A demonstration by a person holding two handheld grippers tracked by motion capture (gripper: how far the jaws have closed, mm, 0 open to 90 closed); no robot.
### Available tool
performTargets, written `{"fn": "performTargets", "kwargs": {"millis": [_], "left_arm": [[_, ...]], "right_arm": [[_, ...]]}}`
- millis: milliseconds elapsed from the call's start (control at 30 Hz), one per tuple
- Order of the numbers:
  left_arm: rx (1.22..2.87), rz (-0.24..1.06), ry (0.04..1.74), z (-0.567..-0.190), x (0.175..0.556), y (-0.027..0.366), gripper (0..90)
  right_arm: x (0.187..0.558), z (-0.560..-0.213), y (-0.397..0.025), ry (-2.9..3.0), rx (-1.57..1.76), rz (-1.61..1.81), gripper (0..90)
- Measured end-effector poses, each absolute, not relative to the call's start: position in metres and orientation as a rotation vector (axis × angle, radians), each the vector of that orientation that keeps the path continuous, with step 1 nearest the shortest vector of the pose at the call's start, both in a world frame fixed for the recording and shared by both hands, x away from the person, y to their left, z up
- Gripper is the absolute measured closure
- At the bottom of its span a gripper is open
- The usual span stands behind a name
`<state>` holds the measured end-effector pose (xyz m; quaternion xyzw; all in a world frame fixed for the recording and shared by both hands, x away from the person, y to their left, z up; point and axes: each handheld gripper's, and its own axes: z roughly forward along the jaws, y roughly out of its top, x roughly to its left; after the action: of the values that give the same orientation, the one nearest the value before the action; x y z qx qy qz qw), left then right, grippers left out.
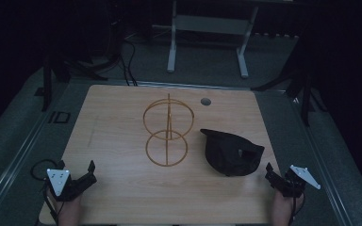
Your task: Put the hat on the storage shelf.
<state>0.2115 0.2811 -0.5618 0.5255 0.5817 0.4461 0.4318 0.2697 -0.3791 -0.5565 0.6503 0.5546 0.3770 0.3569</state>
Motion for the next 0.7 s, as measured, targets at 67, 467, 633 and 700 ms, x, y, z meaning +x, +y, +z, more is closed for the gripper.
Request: {"fn": "performTargets", "kwargs": {"millis": [67,467,633,700], "left_arm": [[1.324,1.117,1.487,-0.56,0.211,0.281,1.5],[1.291,0.983,1.473,-0.556,0.206,0.28,2.1],[1.353,0.965,1.512,-0.552,0.206,0.27,2.1],[1.364,0.949,1.523,-0.55,0.206,0.267,2.1]], "right_arm": [[0.27,-0.556,-0.379,1.437,1.675,0.966,13.0],[0.267,-0.556,-0.38,1.398,1.684,0.967,13.2],[0.26,-0.544,-0.385,1.372,1.683,1.007,13.5],[0.255,-0.529,-0.386,1.358,1.657,1.035,13.5]]}}
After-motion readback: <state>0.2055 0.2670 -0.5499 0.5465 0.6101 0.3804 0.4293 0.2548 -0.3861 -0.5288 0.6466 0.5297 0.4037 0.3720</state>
